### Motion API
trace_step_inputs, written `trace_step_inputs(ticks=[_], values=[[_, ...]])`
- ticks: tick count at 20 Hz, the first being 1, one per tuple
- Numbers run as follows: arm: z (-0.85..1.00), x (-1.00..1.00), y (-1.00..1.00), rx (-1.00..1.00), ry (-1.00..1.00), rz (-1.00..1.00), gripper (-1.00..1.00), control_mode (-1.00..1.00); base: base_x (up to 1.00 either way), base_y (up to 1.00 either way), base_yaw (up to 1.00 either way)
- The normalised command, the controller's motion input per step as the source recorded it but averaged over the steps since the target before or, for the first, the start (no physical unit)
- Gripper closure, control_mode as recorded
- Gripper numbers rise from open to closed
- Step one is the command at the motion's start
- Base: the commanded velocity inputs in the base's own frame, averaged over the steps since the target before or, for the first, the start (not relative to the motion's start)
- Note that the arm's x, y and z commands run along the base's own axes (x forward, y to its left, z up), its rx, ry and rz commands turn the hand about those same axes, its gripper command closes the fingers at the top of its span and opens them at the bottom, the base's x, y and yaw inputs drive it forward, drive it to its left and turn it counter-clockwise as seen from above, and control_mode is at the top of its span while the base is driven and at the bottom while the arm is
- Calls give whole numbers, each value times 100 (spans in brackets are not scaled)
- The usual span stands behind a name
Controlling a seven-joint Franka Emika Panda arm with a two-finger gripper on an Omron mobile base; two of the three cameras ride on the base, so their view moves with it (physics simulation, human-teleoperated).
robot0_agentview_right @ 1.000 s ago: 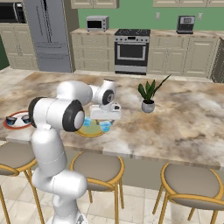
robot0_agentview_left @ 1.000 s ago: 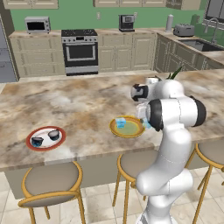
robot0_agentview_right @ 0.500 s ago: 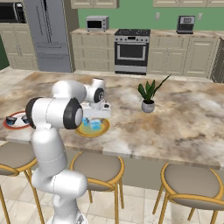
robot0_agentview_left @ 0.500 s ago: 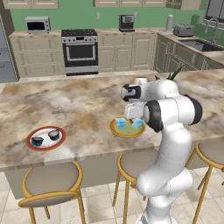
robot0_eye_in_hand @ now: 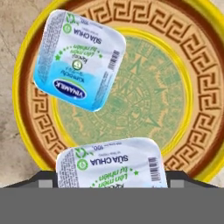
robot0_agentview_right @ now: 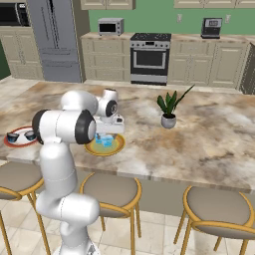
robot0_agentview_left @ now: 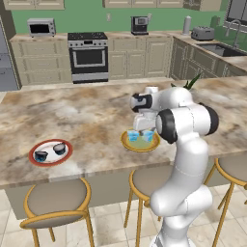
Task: Place two yogurt containers on each plate.
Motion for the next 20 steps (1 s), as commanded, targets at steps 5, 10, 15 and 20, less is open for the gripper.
trace_step_inputs(ticks=[5,10,15,20], values=[[-39,1,0,4,-12,3,100,-100,0,0,0],[-24,0,0,2,-1,0,100,-100,0,0,0],[-2,0,0,1,-2,0,-100,-100,0,0,0],[0,0,0,0,0,0,-100,-100,0,0,0]])
